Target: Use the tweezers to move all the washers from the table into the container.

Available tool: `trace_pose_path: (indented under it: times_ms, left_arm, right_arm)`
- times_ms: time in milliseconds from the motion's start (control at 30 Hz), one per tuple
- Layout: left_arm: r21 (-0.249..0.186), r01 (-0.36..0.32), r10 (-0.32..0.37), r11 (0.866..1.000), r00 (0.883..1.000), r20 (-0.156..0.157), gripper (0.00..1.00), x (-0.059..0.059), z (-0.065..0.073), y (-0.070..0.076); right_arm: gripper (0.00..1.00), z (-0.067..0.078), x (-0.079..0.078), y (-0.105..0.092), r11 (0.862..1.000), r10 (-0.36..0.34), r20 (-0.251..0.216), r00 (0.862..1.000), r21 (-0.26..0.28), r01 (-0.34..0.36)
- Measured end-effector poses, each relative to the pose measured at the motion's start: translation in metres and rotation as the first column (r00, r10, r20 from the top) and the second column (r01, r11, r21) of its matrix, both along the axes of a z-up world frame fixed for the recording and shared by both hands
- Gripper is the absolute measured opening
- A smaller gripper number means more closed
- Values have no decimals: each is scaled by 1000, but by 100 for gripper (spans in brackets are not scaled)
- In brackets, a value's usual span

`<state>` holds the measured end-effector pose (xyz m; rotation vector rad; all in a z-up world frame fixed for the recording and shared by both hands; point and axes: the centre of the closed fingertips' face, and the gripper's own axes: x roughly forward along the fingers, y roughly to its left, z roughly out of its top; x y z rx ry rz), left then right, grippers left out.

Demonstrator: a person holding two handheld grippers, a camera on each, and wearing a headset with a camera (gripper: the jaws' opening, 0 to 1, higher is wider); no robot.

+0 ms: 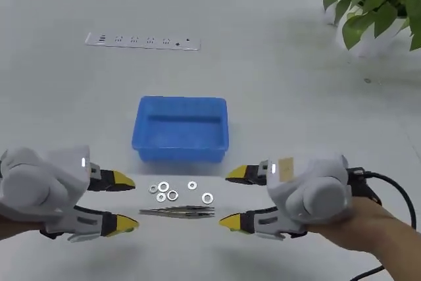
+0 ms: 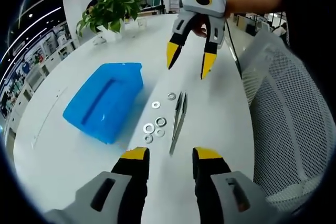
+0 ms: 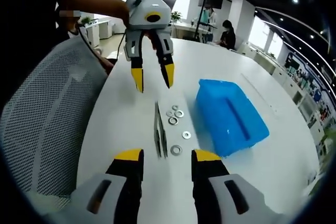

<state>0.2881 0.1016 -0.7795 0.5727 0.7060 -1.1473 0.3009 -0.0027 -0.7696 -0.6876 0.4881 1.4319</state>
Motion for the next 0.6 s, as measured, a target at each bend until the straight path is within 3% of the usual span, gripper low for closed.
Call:
trace_pose_path:
  times_ms: [267,600]
  left_arm:
    - [55,45,-44,997,999,-17,28,-1,-13,-2]
    - [91,104,-101,990,994,-29,21,0,-26,-5]
  right_arm:
    - [29,-19,-8,14,992,112,10,994,-64,-111]
    - [23,-30,-5,30,984,163,5,987,-76,-162]
